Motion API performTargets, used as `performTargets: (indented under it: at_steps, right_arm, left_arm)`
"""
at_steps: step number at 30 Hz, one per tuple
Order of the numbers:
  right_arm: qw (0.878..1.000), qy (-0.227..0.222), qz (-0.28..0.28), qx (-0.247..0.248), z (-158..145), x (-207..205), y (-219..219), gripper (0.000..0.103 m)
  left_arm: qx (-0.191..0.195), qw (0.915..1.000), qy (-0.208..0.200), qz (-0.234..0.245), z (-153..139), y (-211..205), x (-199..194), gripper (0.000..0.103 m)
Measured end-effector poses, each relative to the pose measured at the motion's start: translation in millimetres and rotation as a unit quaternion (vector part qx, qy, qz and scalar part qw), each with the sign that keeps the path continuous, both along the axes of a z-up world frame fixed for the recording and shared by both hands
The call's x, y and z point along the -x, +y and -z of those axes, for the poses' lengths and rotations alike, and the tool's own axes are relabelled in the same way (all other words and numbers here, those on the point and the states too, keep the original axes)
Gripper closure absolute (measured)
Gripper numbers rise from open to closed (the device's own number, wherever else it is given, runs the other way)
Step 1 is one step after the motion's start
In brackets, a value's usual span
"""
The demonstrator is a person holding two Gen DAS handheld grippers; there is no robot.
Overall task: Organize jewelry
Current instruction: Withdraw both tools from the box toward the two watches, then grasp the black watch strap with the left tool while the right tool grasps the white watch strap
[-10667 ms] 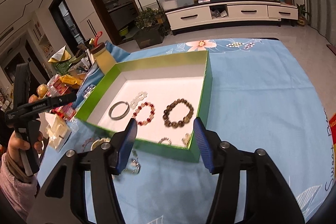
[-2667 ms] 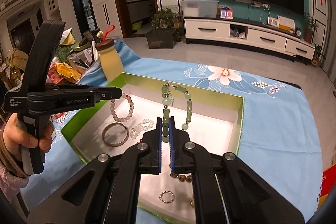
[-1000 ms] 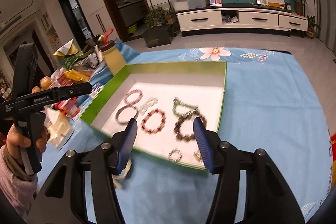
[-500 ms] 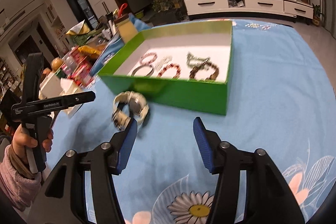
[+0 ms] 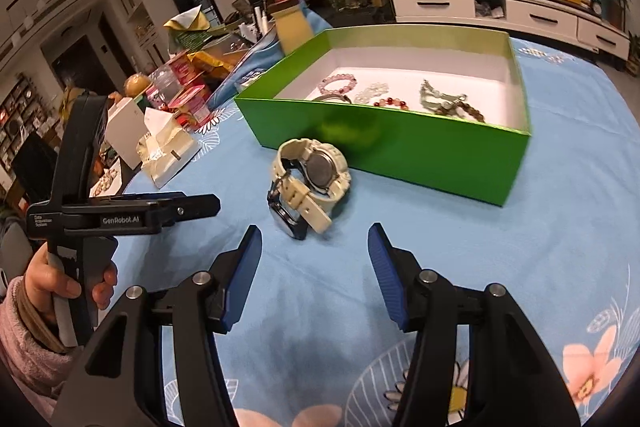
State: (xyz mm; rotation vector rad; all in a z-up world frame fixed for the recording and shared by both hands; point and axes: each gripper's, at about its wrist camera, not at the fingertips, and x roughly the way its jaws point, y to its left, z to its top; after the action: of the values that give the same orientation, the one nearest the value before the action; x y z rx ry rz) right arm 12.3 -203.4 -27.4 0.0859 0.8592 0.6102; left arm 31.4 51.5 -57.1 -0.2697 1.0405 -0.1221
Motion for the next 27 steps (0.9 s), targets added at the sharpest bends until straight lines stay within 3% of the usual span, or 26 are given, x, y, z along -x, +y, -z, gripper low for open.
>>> performTargets:
  at_steps: [15,22,27]
  right_arm:
    - [0.996,-0.018,-0.071,0.052,11.9,-45.6,46.4,0.058]
    - [0.986,-0.047,-0.127,0.093,11.2,-44.3,69.1,0.083]
    - [0.985,-0.057,-0.129,0.102,11.6,-41.8,70.4,0.084]
  left_arm:
    - [-0.010,0.9998,-0.001,0.019,3.8,-11.6,-19.0,0.011]
    - [-0.009,0.9998,-0.001,0.019,6.3,-13.8,-21.6,0.011]
    - [-0.007,0.9998,0.002,0.018,8.1,-12.9,-21.1,0.011]
